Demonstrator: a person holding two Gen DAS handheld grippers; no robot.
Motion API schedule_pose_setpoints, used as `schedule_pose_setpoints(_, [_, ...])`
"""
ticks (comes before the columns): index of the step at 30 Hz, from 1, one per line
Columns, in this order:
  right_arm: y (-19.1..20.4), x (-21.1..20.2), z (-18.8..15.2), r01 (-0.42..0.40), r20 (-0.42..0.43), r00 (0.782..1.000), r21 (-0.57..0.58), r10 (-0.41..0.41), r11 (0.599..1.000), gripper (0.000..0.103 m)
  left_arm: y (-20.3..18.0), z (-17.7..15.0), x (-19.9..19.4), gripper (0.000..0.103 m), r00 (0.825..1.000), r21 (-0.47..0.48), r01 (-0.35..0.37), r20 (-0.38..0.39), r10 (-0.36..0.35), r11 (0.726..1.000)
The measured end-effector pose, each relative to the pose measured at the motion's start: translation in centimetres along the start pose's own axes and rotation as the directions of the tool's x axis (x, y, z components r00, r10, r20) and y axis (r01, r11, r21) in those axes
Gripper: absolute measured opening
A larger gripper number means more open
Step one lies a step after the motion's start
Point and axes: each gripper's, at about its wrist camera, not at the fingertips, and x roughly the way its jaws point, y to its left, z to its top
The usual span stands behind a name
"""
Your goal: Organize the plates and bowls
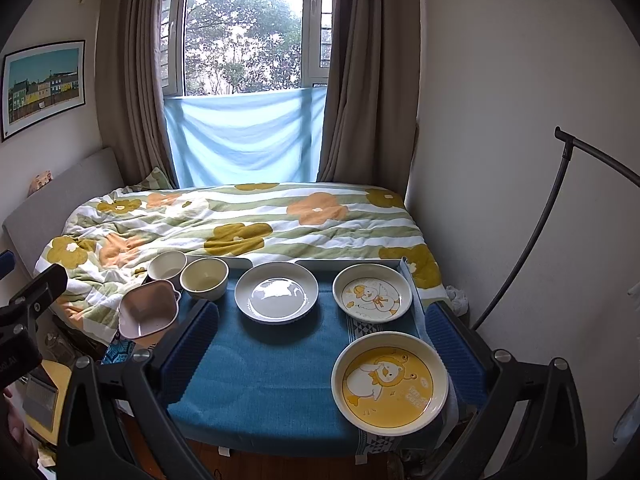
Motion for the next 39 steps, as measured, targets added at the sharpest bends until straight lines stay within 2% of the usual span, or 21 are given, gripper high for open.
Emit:
schedule_pose_setpoints(21, [0.4, -0.4, 0.6, -0.004, 0.005, 1.0, -0.003, 0.004, 1.0, 0.103, 0.0, 0.0, -0.4, 0.103, 1.0, -0.001, -0.002, -0.007, 0.002, 1.0])
schedule_pose_setpoints(33, [0.3, -0.4, 0.6, -0.006, 0.006, 1.0, -0.001, 0.006, 1.0, 0.103, 0.1, 0.1, -1.2, 0.103, 1.0, 0.008, -0.013, 0.027, 0.012, 1.0])
schedule_pose_setpoints(39, [0.5, -0.5, 0.7, -0.005, 0.005, 1.0, 0.0, 0.005, 1.0, 0.103, 0.0, 0.1, -0.9, 0.103, 1.0, 0.015, -0.002, 0.012, 0.002, 1.0])
